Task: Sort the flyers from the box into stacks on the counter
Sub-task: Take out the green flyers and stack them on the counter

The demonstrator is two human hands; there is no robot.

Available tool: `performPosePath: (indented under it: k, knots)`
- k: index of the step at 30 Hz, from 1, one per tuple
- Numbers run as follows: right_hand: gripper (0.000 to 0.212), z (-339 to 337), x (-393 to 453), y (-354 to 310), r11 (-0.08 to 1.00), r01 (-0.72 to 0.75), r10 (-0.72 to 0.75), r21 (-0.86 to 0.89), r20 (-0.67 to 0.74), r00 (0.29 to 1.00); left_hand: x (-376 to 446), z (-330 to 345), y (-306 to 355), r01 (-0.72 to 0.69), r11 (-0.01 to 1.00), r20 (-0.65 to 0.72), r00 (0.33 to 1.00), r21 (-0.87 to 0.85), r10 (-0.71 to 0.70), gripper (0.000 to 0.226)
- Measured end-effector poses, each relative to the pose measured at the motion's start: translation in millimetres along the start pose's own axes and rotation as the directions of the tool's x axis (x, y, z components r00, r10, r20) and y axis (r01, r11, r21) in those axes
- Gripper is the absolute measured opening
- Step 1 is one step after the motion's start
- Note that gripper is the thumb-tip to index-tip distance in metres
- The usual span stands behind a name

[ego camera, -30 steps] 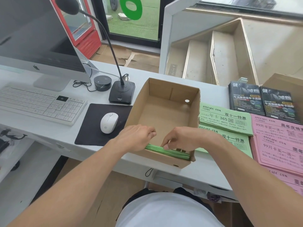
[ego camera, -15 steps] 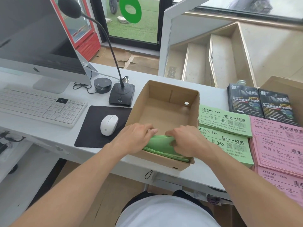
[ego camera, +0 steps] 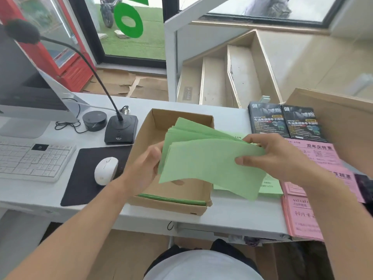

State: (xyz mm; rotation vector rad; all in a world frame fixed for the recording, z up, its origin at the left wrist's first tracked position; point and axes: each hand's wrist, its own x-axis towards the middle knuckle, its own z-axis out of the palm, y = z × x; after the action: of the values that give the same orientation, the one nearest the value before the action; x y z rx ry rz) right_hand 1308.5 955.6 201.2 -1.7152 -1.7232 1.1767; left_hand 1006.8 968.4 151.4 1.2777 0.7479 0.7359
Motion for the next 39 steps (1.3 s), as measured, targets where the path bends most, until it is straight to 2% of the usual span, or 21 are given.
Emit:
performPosePath:
  k: [1, 3, 4, 5, 7, 9, 11, 13, 16, 23, 25, 27, 30, 34, 35, 38, 39]
  knots:
    - [0.012, -8.0, -3.8, 6.5, 0.999, -0.028, 0.027, 0.041, 0.024, 0.999, 7.0, 9.0, 0.9, 0.046, 0.996, 0.016, 0.999, -0.081, -0.045, 0.098]
    - [0.017, -21.0, -12.7, 19.6, 0.993, -0.076, 0.072, 0.091, 0.047, 0.996, 21.2, 30.4, 0.2, 0.095, 0.990, -0.035, 0.994, -0.102, -0.099, 0.054]
    - [0.022, -26.3, -16.7, 26.2, 0.989, -0.094, 0.093, 0.115, 0.013, 0.996, 28.4, 42.1, -0.7, 0.109, 0.990, -0.075, 0.990, -0.094, -0.116, 0.037]
    - [0.028, -31.2, -20.3, 32.2, 0.982, -0.111, 0.120, 0.152, -0.057, 0.991, 35.4, 52.9, -3.2, 0.118, 0.988, -0.108, 0.986, -0.098, -0.128, 0.032]
    - [0.036, -40.5, -26.4, 46.6, 0.961, -0.138, 0.192, 0.239, -0.221, 0.956, 47.6, 74.4, -9.7, 0.143, 0.977, -0.164, 0.972, -0.158, -0.169, 0.032]
    - [0.033, -47.9, -33.6, 61.4, 0.961, -0.149, 0.221, 0.234, -0.320, 0.921, 58.6, 94.4, -16.5, 0.171, 0.964, -0.190, 0.959, -0.203, -0.210, 0.027]
    - [0.026, -54.4, -42.8, 76.1, 0.968, -0.173, 0.229, 0.185, -0.355, 0.906, 67.7, 111.5, -21.8, 0.206, 0.958, -0.207, 0.947, -0.202, -0.247, 0.025]
    - [0.019, -60.2, -50.4, 90.9, 0.958, -0.179, 0.250, 0.222, -0.350, 0.903, 74.7, 125.1, -25.6, 0.246, 0.945, -0.195, 0.938, -0.214, -0.288, 0.029]
    - [0.018, -65.1, -55.7, 114.8, 0.939, -0.161, 0.272, 0.303, -0.371, 0.888, 78.8, 140.4, -28.5, 0.305, 0.897, -0.147, 0.919, -0.320, -0.365, 0.031]
    - [0.009, -58.6, -51.3, 158.5, 0.910, -0.035, 0.303, 0.413, -0.604, 0.737, 90.5, 167.1, -40.9, 0.393, 0.803, -0.165, 0.847, -0.448, -0.506, 0.028]
    - [0.011, -57.9, -51.6, 164.4, 0.913, -0.016, 0.296, 0.409, -0.633, 0.715, 91.7, 171.8, -44.1, 0.390, 0.796, -0.166, 0.844, -0.462, -0.510, 0.025]
    - [0.008, -59.5, -51.6, 167.5, 0.906, -0.004, 0.287, 0.422, -0.609, 0.739, 92.3, 174.4, -46.5, 0.378, 0.804, -0.173, 0.850, -0.460, -0.498, 0.023]
    - [0.013, -66.6, -53.3, 168.7, 0.869, 0.038, 0.255, 0.494, -0.511, 0.821, 93.7, 176.7, -48.5, 0.368, 0.811, -0.188, 0.850, -0.455, -0.492, 0.025]
    - [0.034, -83.7, -63.4, 165.6, 0.861, 0.066, 0.145, 0.504, -0.367, 0.919, 96.4, 172.8, -48.4, 0.354, 0.803, -0.121, 0.880, -0.479, -0.460, 0.060]
    - [0.044, -87.4, -64.8, 165.1, 0.871, 0.067, 0.123, 0.487, -0.349, 0.929, 97.0, 172.0, -49.6, 0.340, 0.822, -0.114, 0.894, -0.456, -0.433, 0.059]
    - [0.067, -92.0, -65.6, 165.1, 0.891, 0.093, 0.067, 0.445, -0.330, 0.941, 97.4, 171.7, -55.9, 0.150, 0.956, -0.225, 0.952, -0.254, -0.209, 0.017]
    - [0.063, -91.5, -65.1, 164.1, 0.904, 0.123, 0.031, 0.409, -0.350, 0.936, 98.1, 171.3, -59.9, 0.072, 0.985, -0.260, 0.959, -0.157, -0.111, 0.026]
